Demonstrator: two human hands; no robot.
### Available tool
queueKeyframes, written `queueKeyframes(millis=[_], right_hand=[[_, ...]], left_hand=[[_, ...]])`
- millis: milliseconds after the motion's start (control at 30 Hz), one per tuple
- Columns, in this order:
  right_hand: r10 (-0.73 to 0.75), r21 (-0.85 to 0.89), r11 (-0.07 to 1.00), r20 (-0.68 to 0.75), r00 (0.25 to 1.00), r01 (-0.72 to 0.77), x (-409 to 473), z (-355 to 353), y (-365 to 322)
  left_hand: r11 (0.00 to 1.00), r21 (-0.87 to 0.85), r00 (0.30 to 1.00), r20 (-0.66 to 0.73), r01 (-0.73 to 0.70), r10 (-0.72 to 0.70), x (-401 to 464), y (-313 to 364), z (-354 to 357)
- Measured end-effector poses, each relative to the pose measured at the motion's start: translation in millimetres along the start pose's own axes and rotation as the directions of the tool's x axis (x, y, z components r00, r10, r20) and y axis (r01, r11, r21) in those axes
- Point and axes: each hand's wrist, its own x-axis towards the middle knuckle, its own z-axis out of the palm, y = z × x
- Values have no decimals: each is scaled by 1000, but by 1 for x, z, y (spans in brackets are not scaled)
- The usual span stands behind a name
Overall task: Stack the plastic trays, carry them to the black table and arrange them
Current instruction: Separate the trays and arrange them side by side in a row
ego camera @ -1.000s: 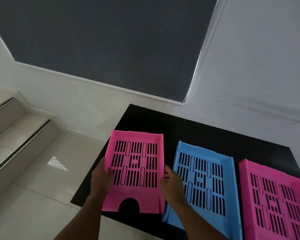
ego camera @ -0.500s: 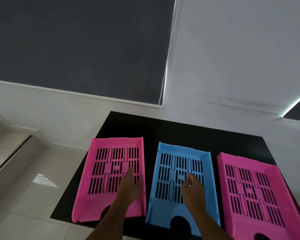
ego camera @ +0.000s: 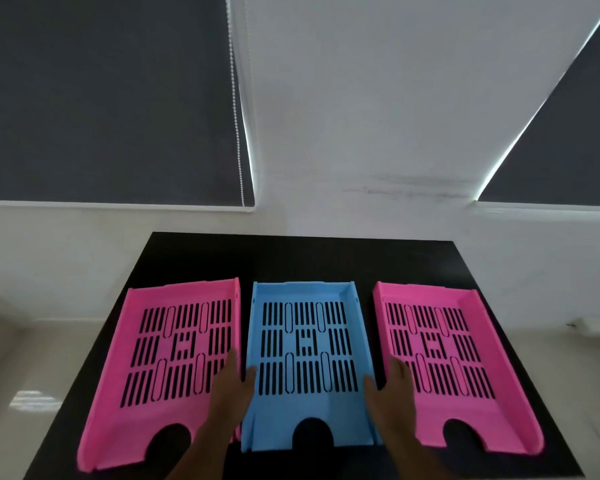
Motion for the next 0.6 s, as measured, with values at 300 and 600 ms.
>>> queueKeyframes(millis=[300,600], right_hand=[[-6,69,998,52,999,2,3,-5,11],[-47,169,985,56,997,37,3,-7,15]], left_hand=[[999,37,1000,-15,-7,7,-6,-3,20],[999,17,999,-29,-36,37,-12,-1,22]])
